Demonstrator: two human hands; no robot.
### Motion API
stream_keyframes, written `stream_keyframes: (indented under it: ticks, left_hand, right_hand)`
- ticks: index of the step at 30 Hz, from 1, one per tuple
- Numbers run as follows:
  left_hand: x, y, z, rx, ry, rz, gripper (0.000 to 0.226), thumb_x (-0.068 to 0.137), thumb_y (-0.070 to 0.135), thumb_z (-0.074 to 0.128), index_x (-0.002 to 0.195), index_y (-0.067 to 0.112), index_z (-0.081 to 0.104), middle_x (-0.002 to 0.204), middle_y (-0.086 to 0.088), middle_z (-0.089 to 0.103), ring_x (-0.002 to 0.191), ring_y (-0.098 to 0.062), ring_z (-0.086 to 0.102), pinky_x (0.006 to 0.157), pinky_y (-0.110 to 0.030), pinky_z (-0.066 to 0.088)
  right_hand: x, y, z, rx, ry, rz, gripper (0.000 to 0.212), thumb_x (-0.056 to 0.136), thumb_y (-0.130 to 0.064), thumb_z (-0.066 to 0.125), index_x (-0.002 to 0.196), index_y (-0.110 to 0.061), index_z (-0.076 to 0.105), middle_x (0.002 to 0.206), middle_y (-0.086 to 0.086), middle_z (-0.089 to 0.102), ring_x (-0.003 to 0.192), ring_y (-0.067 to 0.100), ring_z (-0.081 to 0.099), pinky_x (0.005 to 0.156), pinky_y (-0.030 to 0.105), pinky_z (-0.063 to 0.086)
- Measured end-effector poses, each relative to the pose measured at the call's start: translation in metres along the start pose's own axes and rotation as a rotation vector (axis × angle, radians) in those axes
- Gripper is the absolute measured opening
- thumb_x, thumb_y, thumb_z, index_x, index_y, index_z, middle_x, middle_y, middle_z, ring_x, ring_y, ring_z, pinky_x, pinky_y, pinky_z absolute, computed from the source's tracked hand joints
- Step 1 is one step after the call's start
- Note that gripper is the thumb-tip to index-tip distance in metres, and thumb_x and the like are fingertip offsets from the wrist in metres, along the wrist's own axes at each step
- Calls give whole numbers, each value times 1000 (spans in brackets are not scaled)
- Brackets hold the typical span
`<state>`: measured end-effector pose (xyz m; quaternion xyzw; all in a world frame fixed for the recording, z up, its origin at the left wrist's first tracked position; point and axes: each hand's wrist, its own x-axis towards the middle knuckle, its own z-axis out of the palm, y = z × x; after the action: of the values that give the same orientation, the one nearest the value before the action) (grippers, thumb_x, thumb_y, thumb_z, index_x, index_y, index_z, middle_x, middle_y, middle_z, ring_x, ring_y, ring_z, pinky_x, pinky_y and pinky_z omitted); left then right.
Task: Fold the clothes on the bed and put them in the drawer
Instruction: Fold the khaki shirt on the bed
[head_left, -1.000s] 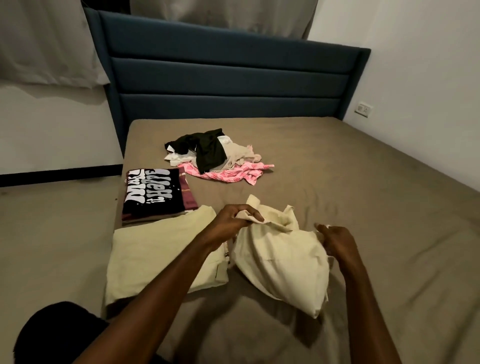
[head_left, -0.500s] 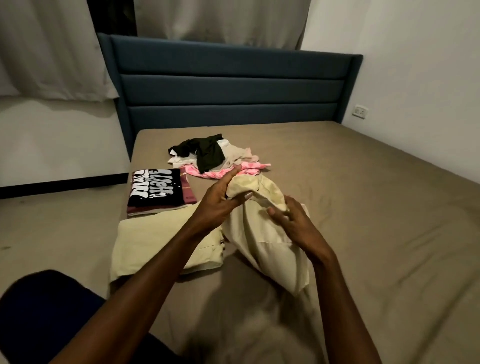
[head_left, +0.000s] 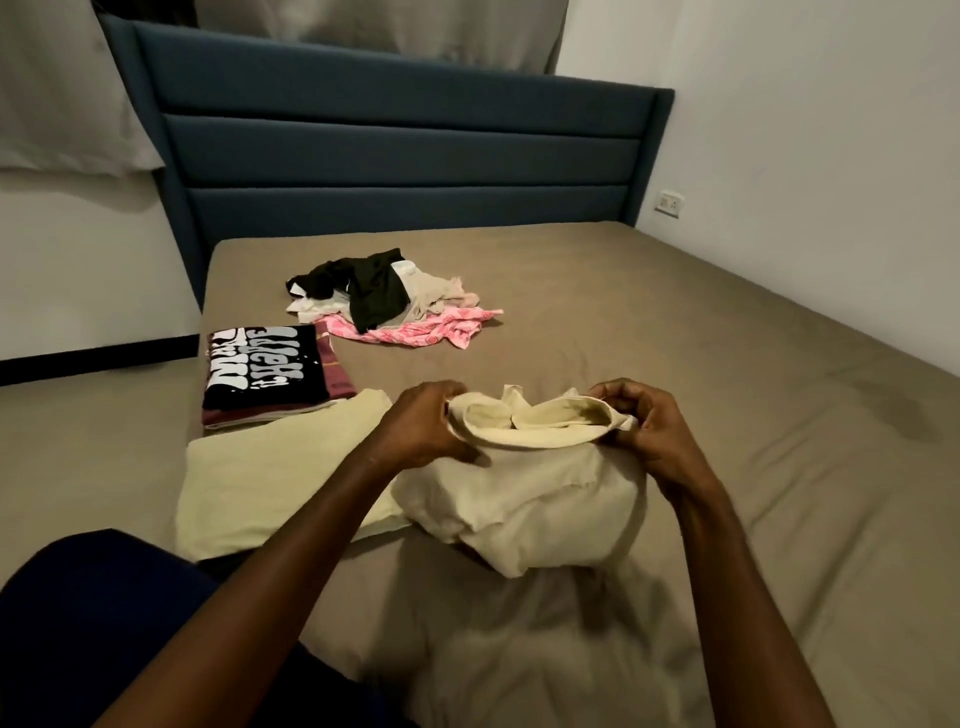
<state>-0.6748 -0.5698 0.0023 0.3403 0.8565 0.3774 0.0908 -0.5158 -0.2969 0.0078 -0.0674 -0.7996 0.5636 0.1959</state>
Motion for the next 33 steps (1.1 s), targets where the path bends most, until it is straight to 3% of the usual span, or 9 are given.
stream_keyframes:
  ticks: [3,7,11,14,16,20,23,28,33]
  left_hand:
    - [-2,-33,-6,188,-62,-76,30,62,53,91,77,30,79,59,21,63,71,-10,62,59,-30,45]
    - [0,-47,-17,-69,-39,-120,38,81,52,81,53,30,69,51,12,58,58,-8,54,56,-30,34]
    - [8,-25,-41,-509,-35,-130,30,89,32,78,68,11,71,68,-1,70,63,-11,63,58,-25,44]
    - [19,-15,-65,-654,-38,-13,33,84,25,81,79,-7,73,78,-16,72,68,-23,64,63,-28,48]
    - [30,-5,-82,-590,-74,63,35,77,33,87,68,2,73,67,-11,64,61,-21,55,56,-27,41]
    - [53,25,-133,-293,-166,143,40,61,51,91,79,17,79,84,3,73,76,-15,69,64,-24,52]
    - [64,52,-170,182,-191,246,29,64,50,93,72,31,72,73,18,70,69,-3,64,59,-19,45]
    - [69,103,-196,588,320,277,37,73,54,85,70,26,61,67,9,57,72,-18,58,62,-31,36]
    - [74,137,-217,628,652,210,46,83,59,72,76,15,66,71,-4,60,66,-25,54,61,-35,38]
  right_hand:
    - [3,8,2,-288,42,-7,41,72,-6,77,109,-24,76,98,0,78,95,20,73,84,43,58]
    - [3,16,0,-601,173,105,19,68,-51,71,78,-36,75,67,-17,66,70,8,63,67,40,53]
    - [0,-3,-15,-419,58,233,26,80,-46,85,74,-22,79,66,-7,72,65,17,67,62,34,48]
    - [-3,-27,-40,-158,-31,237,44,66,-47,93,78,-6,80,76,15,75,65,23,70,57,27,51]
    - [-2,-42,-59,-69,-51,197,56,58,-43,98,84,2,77,76,22,70,61,27,66,52,25,51]
    - [13,-85,-95,-201,-222,190,19,77,-6,88,80,3,71,74,18,65,65,25,60,55,25,48]
    - [22,-116,-121,-371,-187,168,14,85,-15,81,85,-1,79,72,14,69,63,20,61,54,22,45]
    - [50,-150,-140,-479,20,40,24,90,-35,74,75,-17,70,69,2,61,68,16,53,66,35,38]
    - [62,-187,-152,-162,329,-155,11,96,-15,70,87,-7,71,74,5,65,69,17,56,65,33,41]
